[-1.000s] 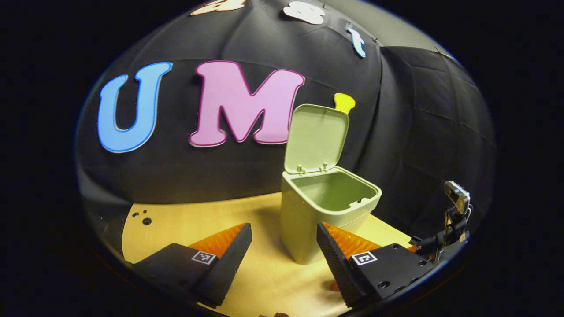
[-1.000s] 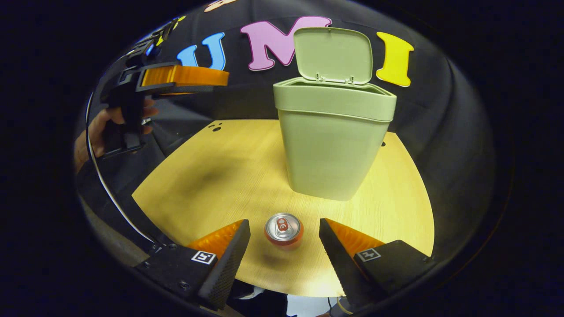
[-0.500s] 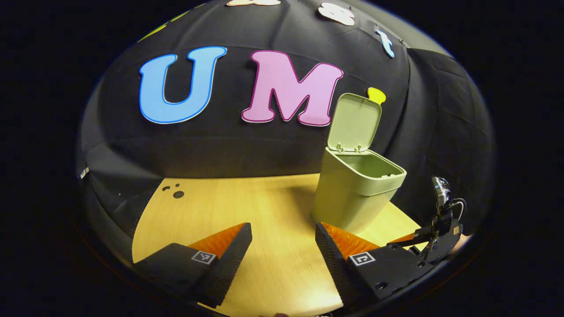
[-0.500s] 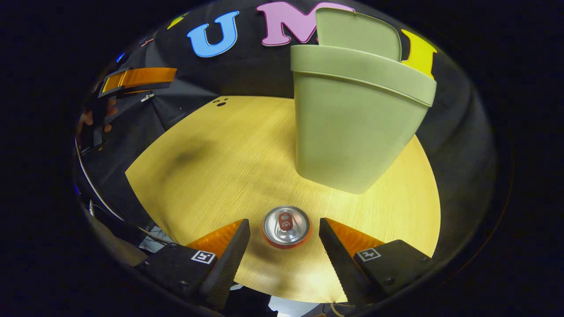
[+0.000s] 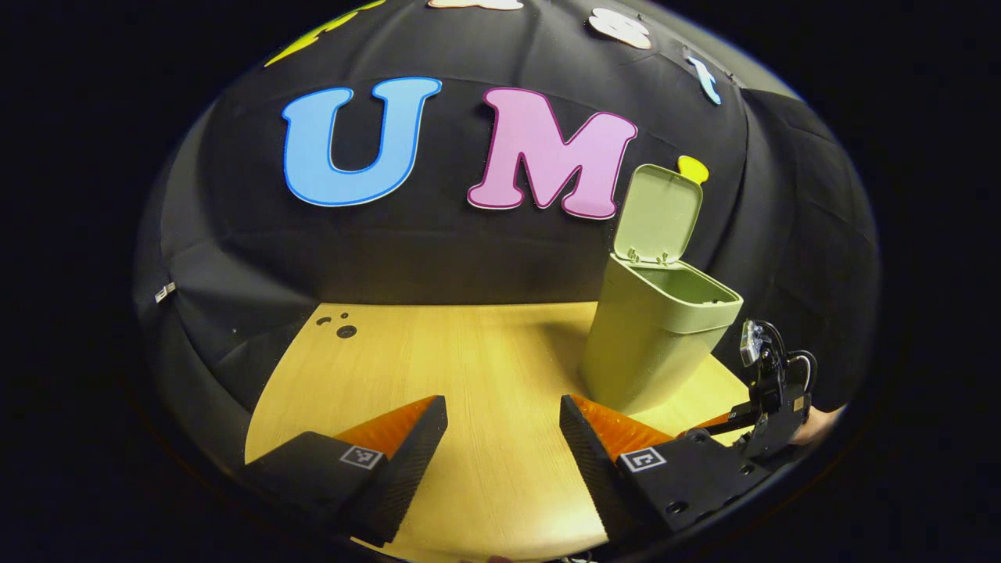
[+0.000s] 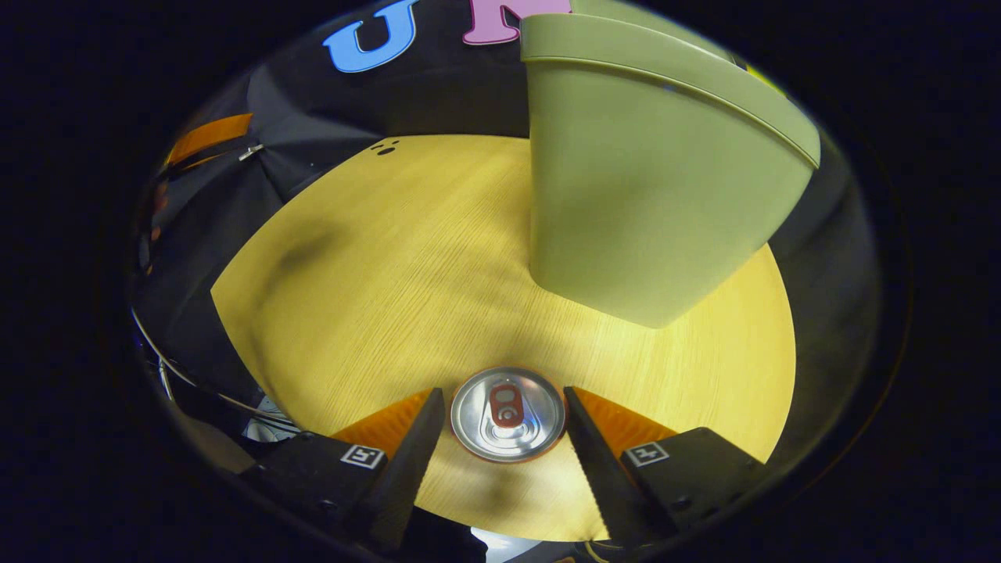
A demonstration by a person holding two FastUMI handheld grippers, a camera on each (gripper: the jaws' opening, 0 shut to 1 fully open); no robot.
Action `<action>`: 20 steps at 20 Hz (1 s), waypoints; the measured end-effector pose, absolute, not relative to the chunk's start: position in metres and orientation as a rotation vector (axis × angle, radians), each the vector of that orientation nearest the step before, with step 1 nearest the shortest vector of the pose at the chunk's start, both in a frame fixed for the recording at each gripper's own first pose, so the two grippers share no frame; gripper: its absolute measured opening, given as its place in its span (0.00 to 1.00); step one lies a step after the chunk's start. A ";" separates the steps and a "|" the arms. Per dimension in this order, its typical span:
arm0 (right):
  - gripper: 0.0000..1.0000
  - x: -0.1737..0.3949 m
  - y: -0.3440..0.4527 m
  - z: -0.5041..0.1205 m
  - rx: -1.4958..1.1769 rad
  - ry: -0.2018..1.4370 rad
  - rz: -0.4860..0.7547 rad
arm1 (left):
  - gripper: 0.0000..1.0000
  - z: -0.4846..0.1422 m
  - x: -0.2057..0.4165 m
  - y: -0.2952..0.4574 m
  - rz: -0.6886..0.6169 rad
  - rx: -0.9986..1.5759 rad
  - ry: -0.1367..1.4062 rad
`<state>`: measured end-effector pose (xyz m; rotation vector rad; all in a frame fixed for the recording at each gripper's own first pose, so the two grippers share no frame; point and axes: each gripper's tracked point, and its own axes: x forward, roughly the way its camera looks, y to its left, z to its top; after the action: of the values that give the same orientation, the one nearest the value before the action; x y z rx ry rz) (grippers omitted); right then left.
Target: Press the lid of the desktop garbage bin to open it, pick up the crumpled paper on the desktop and throw it into the bin, then pick up the pop can on the desktop and drop it into the bin, and finally close the garbage bin lid.
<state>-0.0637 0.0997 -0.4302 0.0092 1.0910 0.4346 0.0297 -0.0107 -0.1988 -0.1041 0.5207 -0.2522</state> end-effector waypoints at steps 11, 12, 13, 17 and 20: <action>0.83 -0.063 0.101 -0.423 0.061 1.136 0.435 | 0.94 -0.201 0.042 -0.002 -0.250 -0.122 0.524; 0.83 -0.062 0.101 -0.420 0.060 1.129 0.445 | 0.94 -0.202 0.042 -0.004 -0.255 -0.121 0.525; 0.80 -0.060 0.102 -0.416 0.061 1.116 0.457 | 0.94 -0.202 0.043 -0.005 -0.261 -0.120 0.525; 0.83 -0.050 0.103 -0.395 0.078 1.031 0.491 | 0.94 -0.202 0.045 -0.012 -0.280 -0.118 0.524; 0.83 -0.045 0.101 -0.387 0.091 0.959 0.526 | 0.94 -0.203 0.046 -0.017 -0.291 -0.118 0.526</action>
<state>-0.0452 0.1009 -0.3874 0.0906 0.9592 0.5257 0.0456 -0.0173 -0.2028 -0.1177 0.5255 -0.2914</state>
